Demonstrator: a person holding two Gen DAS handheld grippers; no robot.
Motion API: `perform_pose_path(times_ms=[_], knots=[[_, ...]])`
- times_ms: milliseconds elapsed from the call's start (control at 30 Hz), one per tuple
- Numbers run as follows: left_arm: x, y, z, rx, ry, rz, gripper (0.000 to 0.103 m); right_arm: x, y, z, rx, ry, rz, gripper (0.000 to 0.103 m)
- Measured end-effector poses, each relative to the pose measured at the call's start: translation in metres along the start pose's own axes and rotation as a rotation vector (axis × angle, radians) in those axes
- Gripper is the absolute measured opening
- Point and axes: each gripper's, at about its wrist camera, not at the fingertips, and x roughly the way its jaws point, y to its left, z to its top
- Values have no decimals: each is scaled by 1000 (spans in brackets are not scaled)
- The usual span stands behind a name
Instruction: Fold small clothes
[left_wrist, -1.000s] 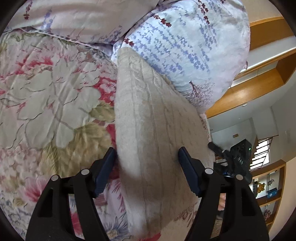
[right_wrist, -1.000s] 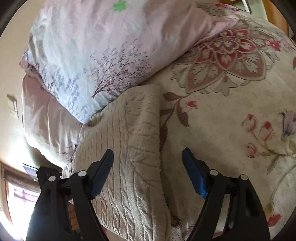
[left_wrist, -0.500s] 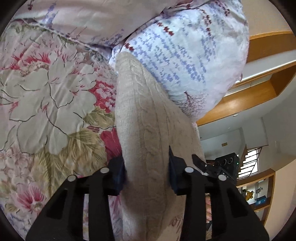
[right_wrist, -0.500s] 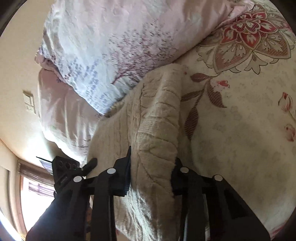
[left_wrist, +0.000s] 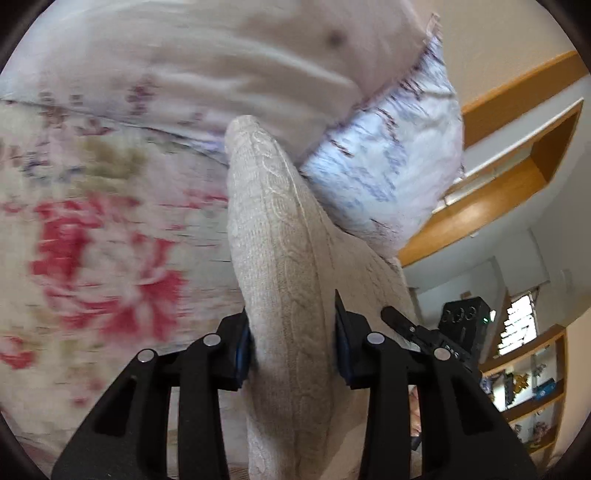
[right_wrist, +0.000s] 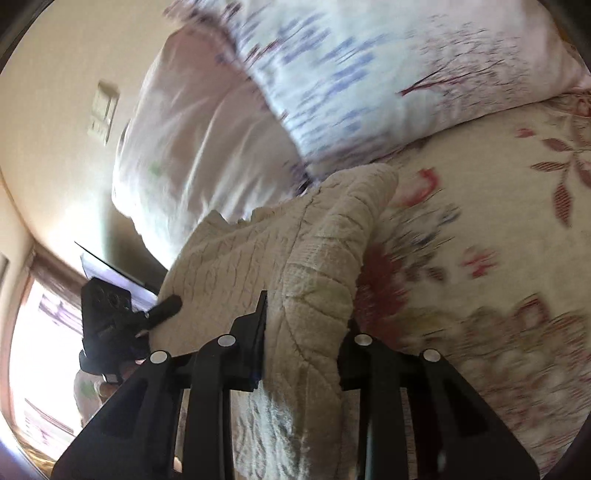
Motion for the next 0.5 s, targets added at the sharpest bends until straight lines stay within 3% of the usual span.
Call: perform_pose_path(times_ms=[100,200,333,433,500], knots=[[8,41,-5,-98,33,55,39,24,-1,-13,12,40,-59,27],[10,64,-13,-166,13,-14,44,29,-11,-13,61,49,-53,31],[8,48,-15,-81,-5,57,49,22,-20,-5,110,88,-38,40],[-6,25,-16,30,-84,153,52,3,-22,-2,110,22,-42,43],[-19,3,-20,146,-154,199,60,-6,-27,3,113,-11,-49,43]])
